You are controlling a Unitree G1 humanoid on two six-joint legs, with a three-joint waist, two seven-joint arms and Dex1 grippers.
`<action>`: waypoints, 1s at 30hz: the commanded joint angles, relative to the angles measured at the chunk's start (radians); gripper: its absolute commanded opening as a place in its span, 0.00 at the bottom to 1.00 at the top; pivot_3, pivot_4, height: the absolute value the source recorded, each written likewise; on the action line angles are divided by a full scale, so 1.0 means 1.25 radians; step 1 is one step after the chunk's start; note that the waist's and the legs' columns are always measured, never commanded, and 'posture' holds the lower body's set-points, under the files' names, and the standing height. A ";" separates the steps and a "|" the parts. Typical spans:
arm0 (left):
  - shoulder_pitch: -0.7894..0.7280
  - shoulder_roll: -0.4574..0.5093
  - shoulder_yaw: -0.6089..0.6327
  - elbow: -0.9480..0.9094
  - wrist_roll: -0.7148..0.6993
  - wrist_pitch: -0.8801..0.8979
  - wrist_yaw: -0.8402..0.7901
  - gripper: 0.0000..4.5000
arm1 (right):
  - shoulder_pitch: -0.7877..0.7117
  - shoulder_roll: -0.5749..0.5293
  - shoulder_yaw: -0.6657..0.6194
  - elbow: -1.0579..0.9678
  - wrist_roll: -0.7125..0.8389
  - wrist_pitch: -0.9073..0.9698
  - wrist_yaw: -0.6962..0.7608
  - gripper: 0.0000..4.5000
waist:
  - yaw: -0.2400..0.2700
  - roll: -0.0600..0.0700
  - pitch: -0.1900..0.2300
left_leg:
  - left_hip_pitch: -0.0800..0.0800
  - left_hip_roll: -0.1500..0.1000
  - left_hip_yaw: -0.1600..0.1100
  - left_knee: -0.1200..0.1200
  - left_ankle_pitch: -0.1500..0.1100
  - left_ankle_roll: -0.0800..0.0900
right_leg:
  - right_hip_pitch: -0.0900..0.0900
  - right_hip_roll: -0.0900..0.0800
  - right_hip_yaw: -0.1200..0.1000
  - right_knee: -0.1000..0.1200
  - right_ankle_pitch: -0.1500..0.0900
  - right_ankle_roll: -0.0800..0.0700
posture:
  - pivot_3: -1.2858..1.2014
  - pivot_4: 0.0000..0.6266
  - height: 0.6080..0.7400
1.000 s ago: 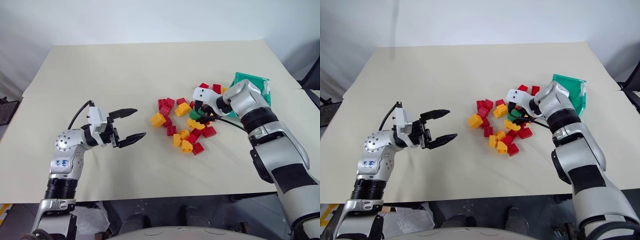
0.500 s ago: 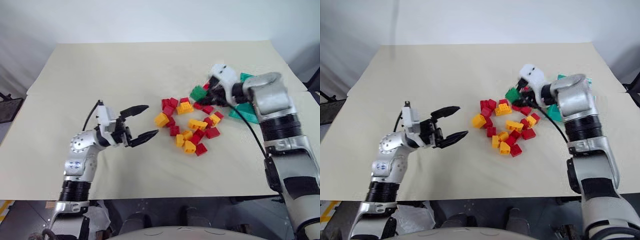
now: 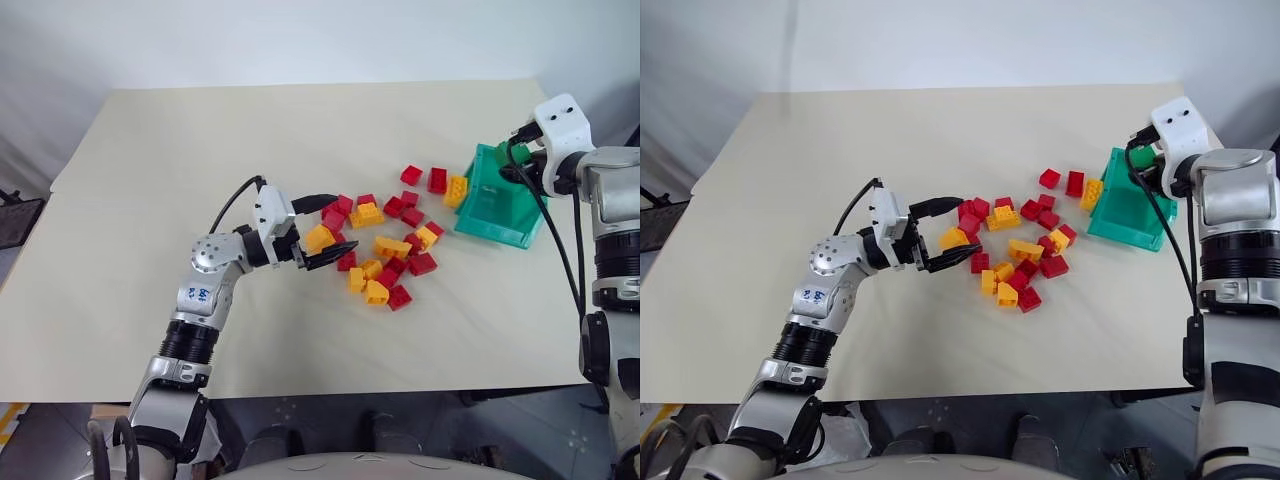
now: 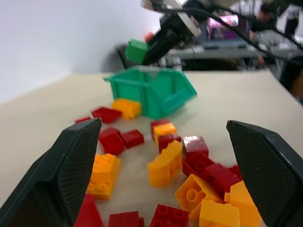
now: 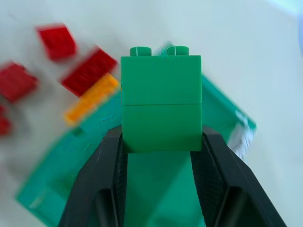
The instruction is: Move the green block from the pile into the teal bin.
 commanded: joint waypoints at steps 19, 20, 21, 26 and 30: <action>-0.097 -0.030 0.010 0.120 0.052 -0.046 0.043 1.00 | 0.003 -0.054 0.014 0.037 0.052 -0.136 0.126 0.99 | -0.003 0.000 0.000 | 0.000 0.000 -0.001 0.000 0.000 0.000 | 0.000 0.000 0.000 0.000 0.000 0.000 | 0.52 0.24 1.00; -0.090 -0.024 0.016 0.105 0.049 -0.037 0.051 1.00 | 0.036 -0.065 0.001 -0.040 0.087 -0.115 0.170 0.99 | -0.003 0.000 0.000 | -0.001 0.000 -0.001 0.000 0.000 0.000 | 0.000 0.000 0.000 0.000 0.000 0.000 | 0.52 0.24 1.00; -0.080 -0.019 0.025 0.088 0.042 -0.032 0.054 1.00 | 0.074 -0.078 -0.009 -0.121 0.125 -0.082 0.219 0.99 | -0.003 0.000 0.000 | -0.001 0.000 -0.001 0.000 0.000 0.000 | 0.000 0.000 0.000 -0.001 0.000 0.000 | 0.52 0.24 1.00; -0.019 0.046 0.065 0.038 -0.038 -0.023 -0.067 1.00 | 0.320 -0.118 -0.088 -0.482 0.312 -0.068 0.382 0.99 | 0.002 0.000 0.000 | 0.000 0.000 -0.002 0.000 0.000 0.000 | 0.000 0.000 -0.001 -0.001 0.000 0.000 | 0.52 0.24 1.00; 0.057 0.118 0.086 -0.027 -0.062 0.003 -0.116 1.00 | 0.485 -0.115 -0.118 -0.622 0.388 -0.125 0.436 0.99 | 0.011 -0.001 0.000 | 0.001 0.000 -0.001 0.001 0.000 0.000 | 0.001 0.000 0.000 0.000 0.000 0.000 | 0.52 0.24 1.00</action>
